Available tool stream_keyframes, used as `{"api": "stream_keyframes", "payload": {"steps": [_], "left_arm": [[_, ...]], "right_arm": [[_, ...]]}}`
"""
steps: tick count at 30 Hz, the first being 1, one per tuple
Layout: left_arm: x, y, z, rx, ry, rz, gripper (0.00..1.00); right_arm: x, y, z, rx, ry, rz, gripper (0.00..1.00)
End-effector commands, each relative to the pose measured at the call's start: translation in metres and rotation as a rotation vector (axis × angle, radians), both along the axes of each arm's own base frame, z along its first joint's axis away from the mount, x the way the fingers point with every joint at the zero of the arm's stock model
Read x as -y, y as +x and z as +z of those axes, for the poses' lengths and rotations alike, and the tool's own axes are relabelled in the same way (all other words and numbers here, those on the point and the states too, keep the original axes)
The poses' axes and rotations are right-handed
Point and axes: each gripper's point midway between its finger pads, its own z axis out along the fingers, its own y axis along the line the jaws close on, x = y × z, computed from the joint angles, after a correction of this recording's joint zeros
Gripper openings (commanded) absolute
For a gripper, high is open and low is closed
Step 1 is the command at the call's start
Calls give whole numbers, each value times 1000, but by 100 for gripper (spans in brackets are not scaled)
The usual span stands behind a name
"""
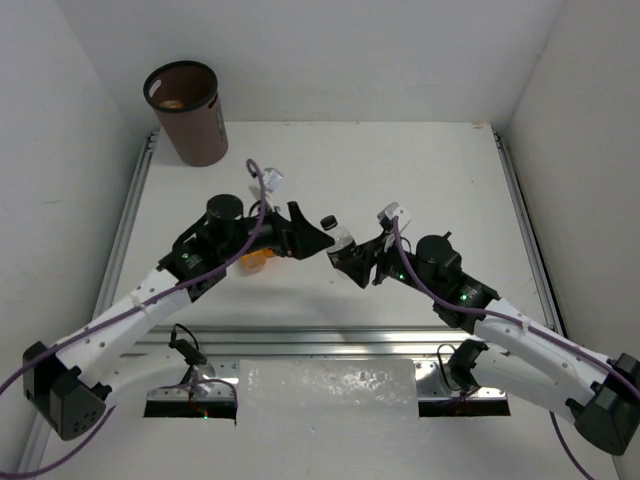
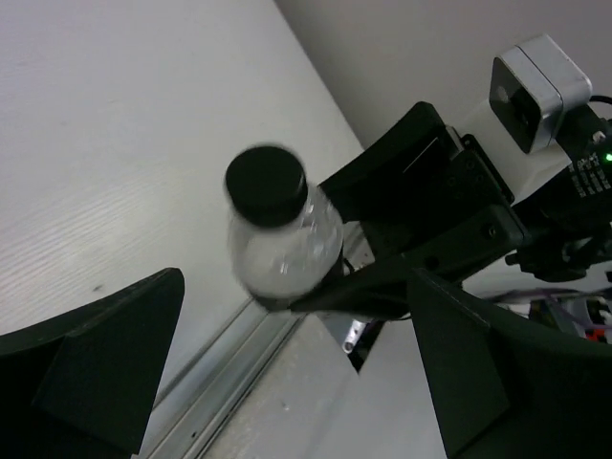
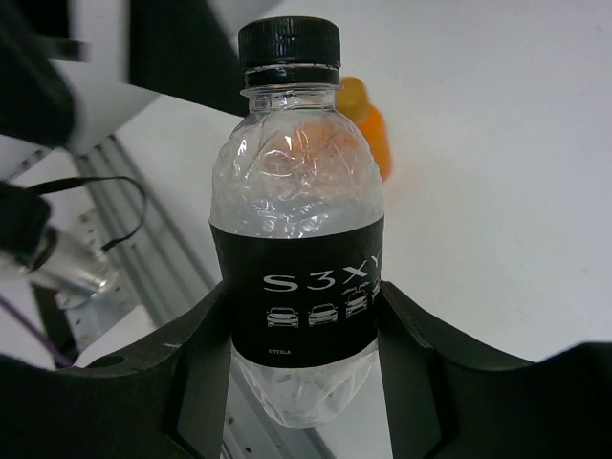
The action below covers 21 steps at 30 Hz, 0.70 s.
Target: Put the plastic bottles in the bin
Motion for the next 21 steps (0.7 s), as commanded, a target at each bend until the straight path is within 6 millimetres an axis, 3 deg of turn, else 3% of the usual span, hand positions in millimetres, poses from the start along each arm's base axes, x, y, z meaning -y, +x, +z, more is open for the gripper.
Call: {"api": "stream_keyframes", "payload": {"steps": [1, 6, 9, 10, 11, 14, 17, 19, 20, 21], "left_arm": [[38, 1, 44, 120, -94, -93, 100], [66, -4, 43, 114, -127, -164, 99], [69, -3, 38, 103, -117, -167, 84], [70, -5, 38, 102, -121, -177, 73], [73, -9, 39, 103, -126, -200, 38], [77, -16, 47, 120, -154, -255, 1], [71, -4, 58, 150, -125, -187, 0], [50, 33, 63, 135, -56, 4, 0], [23, 64, 64, 116, -34, 120, 0], [0, 84, 78, 101, -14, 219, 0]], "right_arm": [[-18, -30, 48, 171, 69, 228, 27], [-17, -55, 71, 206, 149, 321, 28], [-13, -57, 80, 233, 163, 308, 29], [-11, -55, 82, 241, 163, 290, 28], [-10, -54, 84, 247, 163, 280, 29], [-4, -40, 90, 254, 159, 197, 33], [6, -19, 85, 192, 131, 61, 99], [22, -4, 73, 136, 80, -70, 99], [30, 0, 72, 123, 69, -122, 99], [40, 4, 68, 103, 47, -182, 99]]}}
